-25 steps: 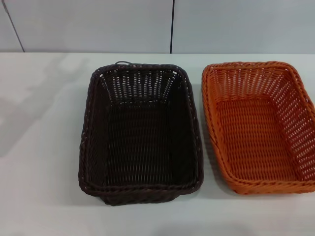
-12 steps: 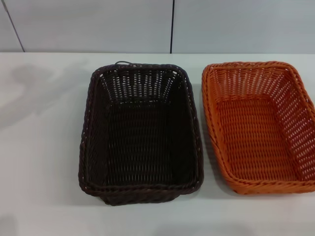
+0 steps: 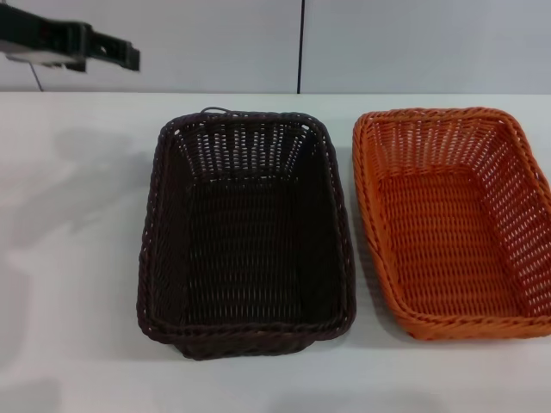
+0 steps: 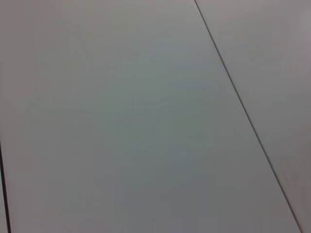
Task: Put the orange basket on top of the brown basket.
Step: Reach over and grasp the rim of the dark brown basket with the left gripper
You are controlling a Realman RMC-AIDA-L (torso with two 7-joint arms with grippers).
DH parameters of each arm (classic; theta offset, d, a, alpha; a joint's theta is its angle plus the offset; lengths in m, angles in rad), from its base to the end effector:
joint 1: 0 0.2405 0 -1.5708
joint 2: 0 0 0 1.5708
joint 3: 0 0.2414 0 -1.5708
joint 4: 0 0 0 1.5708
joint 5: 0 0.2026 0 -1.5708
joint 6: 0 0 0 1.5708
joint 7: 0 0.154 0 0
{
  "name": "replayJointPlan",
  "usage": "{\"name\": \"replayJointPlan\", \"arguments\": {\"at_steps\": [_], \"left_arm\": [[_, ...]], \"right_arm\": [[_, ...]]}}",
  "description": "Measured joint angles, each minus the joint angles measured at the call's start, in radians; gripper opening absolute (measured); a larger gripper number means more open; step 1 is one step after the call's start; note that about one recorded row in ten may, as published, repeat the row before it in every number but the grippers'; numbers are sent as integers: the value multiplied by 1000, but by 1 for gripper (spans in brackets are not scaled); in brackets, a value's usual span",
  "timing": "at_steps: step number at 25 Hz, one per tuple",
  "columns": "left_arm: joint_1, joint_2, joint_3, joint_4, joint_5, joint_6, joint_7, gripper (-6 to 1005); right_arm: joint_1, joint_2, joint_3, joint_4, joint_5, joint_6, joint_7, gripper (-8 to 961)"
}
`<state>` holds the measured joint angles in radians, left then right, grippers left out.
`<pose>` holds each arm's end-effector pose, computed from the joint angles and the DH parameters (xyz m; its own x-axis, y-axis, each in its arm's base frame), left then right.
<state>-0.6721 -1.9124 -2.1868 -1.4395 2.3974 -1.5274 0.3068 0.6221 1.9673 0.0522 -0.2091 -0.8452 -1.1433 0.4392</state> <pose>-0.1524 0.3992 0.1376 0.5390 0.7314 0.4177 0.8245 -0.3568 -0.4392 0.3529 0.3725 0.1939 0.5594 0.4276 -0.7101 -0.8269 0.3475 -0.4422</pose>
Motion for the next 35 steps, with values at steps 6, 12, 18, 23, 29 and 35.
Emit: {"name": "replayJointPlan", "arguments": {"at_steps": [6,12,18,23,29,35], "left_arm": [[-1,-57,0,2,77,-17,-28,858],[14,-84,0,11,93,-29,-68,856],[49,-125,5,21,113,-39,-91,849],[63,-141,12,34,164,-40,-107,842],[66,-143,26,94,170,-33,-110,835],[60,-145,43,135,167,-12,-107,827]], "right_arm": [[1,-5,0,1,0,1,-1,501],[1,-7,0,1,0,11,-3,500],[-4,-7,0,1,0,12,-3,500],[-2,-7,-4,1,0,12,-4,500],[2,-10,-8,3,0,12,-4,500],[6,-12,-9,4,0,27,-4,500]]}}
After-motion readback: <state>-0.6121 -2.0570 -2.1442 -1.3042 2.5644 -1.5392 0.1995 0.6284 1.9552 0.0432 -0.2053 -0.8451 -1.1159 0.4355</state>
